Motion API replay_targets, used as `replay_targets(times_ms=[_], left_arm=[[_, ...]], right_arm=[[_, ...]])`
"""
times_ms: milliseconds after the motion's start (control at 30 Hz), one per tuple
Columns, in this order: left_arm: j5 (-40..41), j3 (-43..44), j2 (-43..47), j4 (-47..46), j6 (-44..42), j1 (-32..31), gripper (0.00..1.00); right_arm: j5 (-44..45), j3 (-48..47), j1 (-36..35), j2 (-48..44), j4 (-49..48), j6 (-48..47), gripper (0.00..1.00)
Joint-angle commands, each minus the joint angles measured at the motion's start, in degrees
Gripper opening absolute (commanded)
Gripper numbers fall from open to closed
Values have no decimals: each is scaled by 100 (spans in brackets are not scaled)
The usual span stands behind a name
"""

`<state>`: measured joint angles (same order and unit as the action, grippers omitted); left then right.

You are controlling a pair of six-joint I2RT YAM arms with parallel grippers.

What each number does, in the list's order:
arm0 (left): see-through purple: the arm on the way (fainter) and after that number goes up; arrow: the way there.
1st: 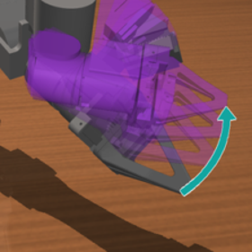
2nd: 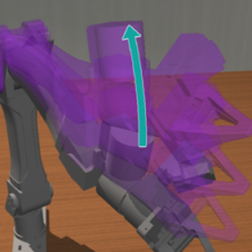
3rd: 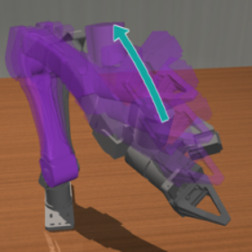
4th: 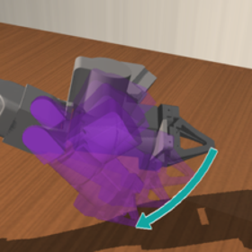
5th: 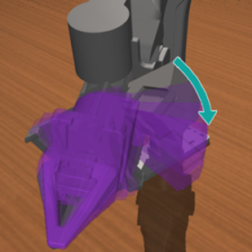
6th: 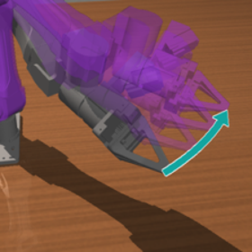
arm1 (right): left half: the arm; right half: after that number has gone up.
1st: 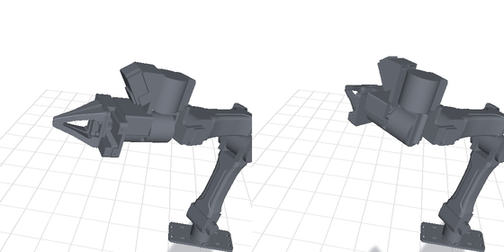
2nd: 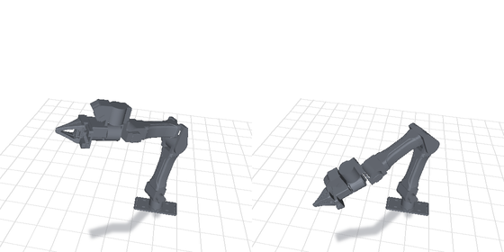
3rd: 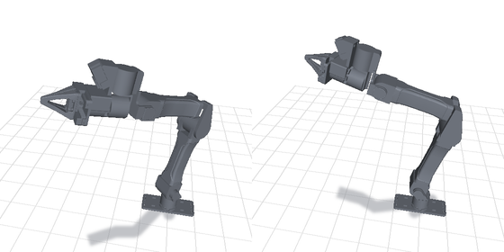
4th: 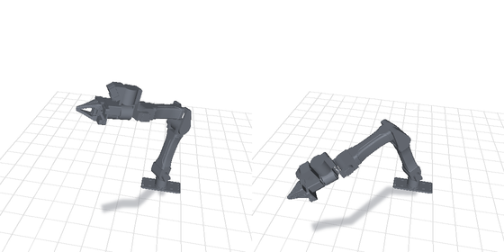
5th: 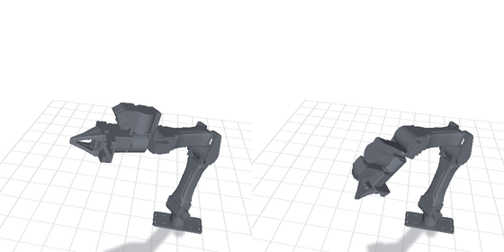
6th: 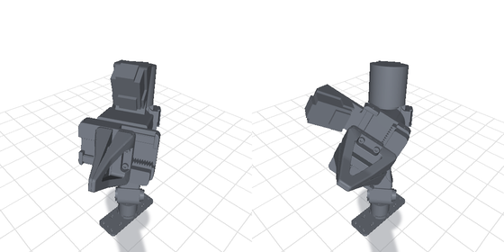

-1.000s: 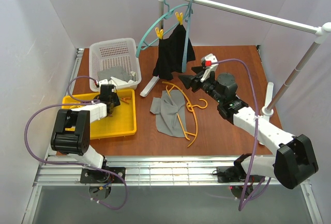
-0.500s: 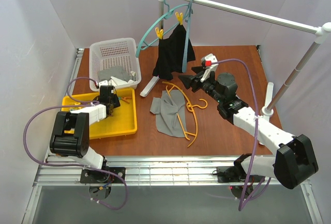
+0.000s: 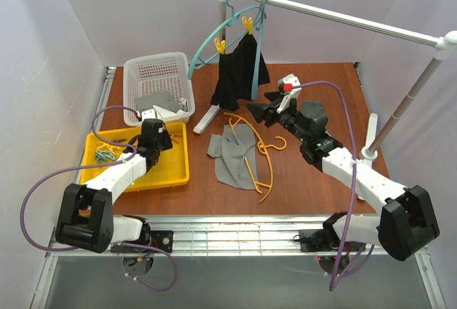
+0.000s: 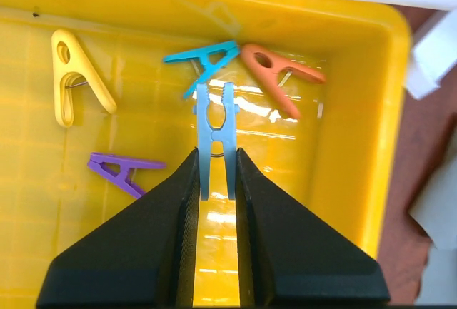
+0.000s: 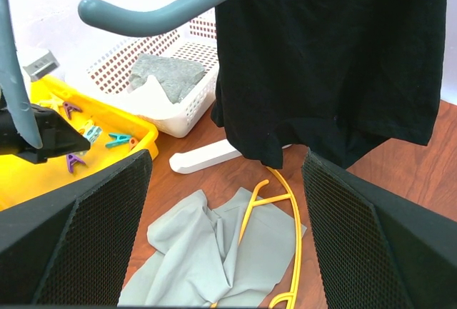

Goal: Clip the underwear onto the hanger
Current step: Pick up the clamp from the bin, then place the clamp at the center of the board.

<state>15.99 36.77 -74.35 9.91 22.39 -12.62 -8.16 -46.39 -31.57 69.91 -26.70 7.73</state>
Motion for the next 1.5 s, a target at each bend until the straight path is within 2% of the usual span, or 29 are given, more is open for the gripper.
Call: replay_targets(times_ms=[0,167,300,400,767,967,1067,1167,1233,1367,1400,1467], left_arm=[[203,67,403,300,169,-178,13],[125,93,754,345,344,-398,12],[-525,-126,1044,-443,538,-679,11],[-693,-162,1019,-1017,608,-1057,11],[-1080,339,-948,-2449,757,-2446,11],[-1081,426,-1512,-3284,1082,-2824,7],[-1071,532,-1854,-3521,1284,-2912,7],[-1089,638,-2031,-3584,1268,-2991,6],[-1063,691,-2198,-3531,1268,-3035,6],[-993,620,-2365,-3523,1338,-3088,19],[-931,655,-2435,-3488,1303,-3114,29],[-878,743,-2514,-3338,1198,-3167,34]], right_arm=[[-89,-151,11,-83,-116,89,77],[-282,-98,19,14,-116,124,77],[-528,-46,-7,154,-125,133,76],[-502,86,-24,216,-125,176,75],[191,851,-103,-319,121,291,75],[306,1246,-349,-373,112,291,73],[1067,1396,-953,-198,-2,19,73],[1614,1343,-1079,136,15,18,73],[1678,1317,-1079,277,42,27,73],[1800,1308,-1079,365,68,89,73],[1870,1317,-1079,392,103,115,73],[2072,1317,-1062,401,165,133,73]])
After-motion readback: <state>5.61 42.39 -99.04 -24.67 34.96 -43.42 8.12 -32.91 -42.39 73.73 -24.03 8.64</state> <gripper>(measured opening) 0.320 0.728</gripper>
